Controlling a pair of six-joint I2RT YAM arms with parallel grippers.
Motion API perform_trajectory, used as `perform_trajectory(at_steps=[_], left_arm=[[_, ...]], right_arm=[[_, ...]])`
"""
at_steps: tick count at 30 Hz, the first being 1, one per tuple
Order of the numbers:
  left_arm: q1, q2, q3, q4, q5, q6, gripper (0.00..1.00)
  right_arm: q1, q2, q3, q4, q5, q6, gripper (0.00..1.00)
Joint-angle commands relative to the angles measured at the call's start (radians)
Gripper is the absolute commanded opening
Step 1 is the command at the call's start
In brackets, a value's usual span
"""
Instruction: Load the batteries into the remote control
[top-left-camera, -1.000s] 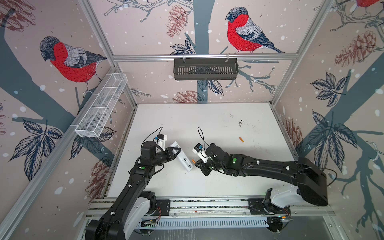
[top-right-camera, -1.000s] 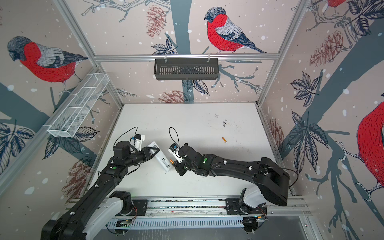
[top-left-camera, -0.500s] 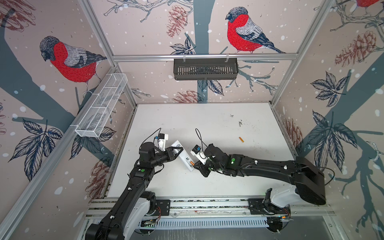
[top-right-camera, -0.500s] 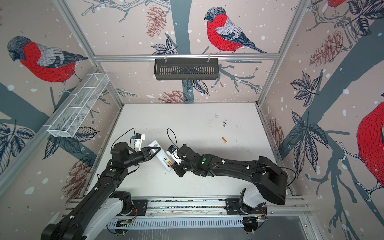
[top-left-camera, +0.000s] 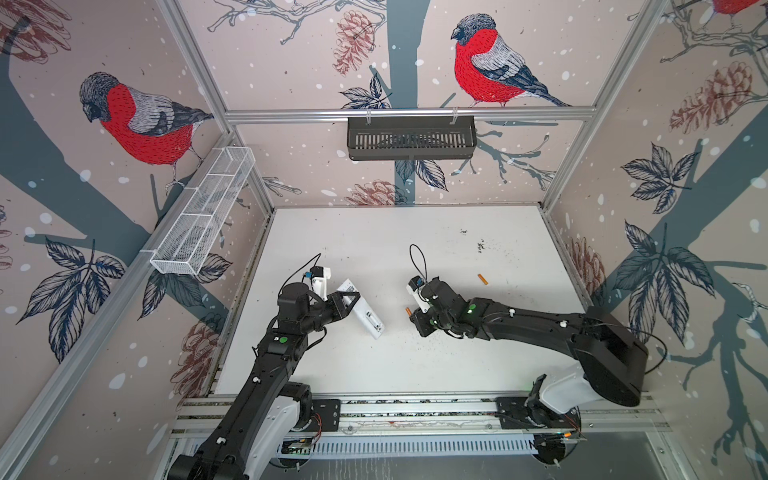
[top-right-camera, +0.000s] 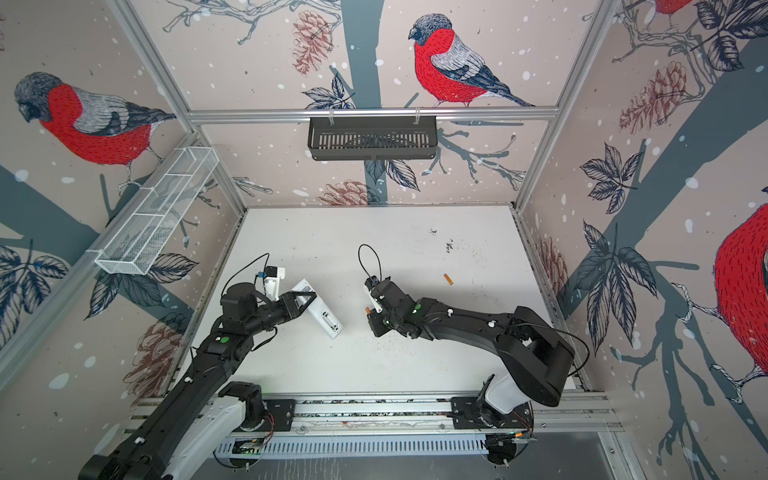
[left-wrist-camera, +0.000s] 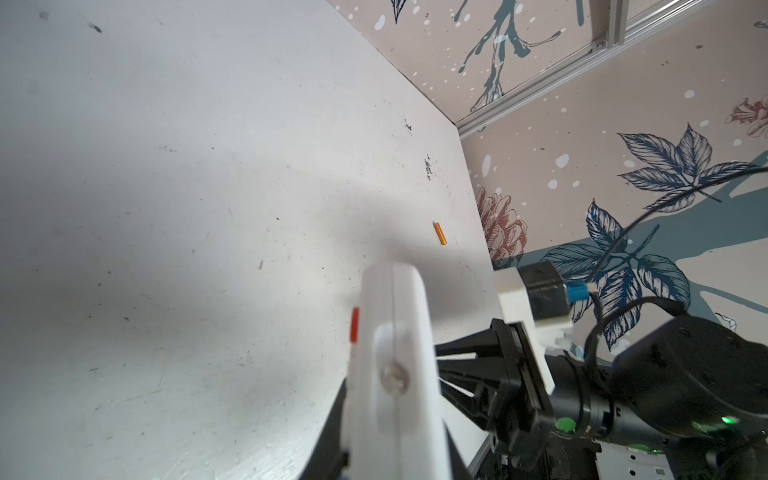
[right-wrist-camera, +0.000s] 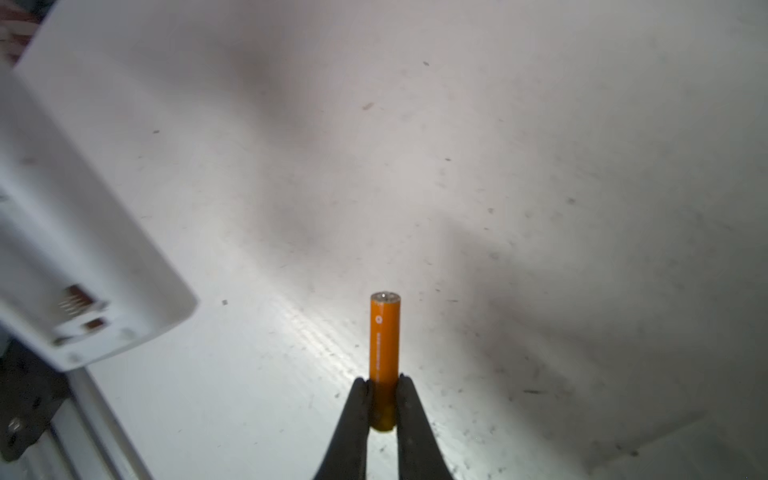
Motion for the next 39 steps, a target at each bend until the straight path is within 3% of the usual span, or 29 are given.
perform_trajectory(at_steps=[1, 5, 12, 20, 26, 33, 39], left_arm=[[0.0, -0.001, 0.008, 0.001, -0.017, 0.023, 0.0], [0.001, -0.004, 0.007, 0.003, -0.017, 0.022, 0.0], [0.006, -0.015, 0.005, 0.0, -0.035, 0.02, 0.0], [0.02, -0.023, 0.007, -0.002, -0.04, 0.02, 0.0], [0.026, -0.019, 0.006, 0.003, -0.034, 0.019, 0.0], [0.042, -0.02, 0.006, 0.001, -0.034, 0.019, 0.0], [0.056, -0.044, 0.015, -0.035, -0.093, 0.03, 0.0]], right_arm=[[-0.001, 0.038, 0.001, -0.047, 0.049, 0.081, 0.15], [0.03, 0.087, 0.018, -0.025, 0.03, 0.018, 0.16], [0.093, 0.194, 0.096, -0.124, -0.034, -0.299, 0.19], [0.116, 0.254, 0.126, -0.183, 0.017, -0.521, 0.2], [0.106, 0.244, 0.135, -0.207, 0.068, -0.521, 0.3], [0.099, 0.146, 0.14, -0.193, -0.023, -0.466, 0.53], [0.078, 0.103, 0.151, -0.182, -0.06, -0.342, 0.57]])
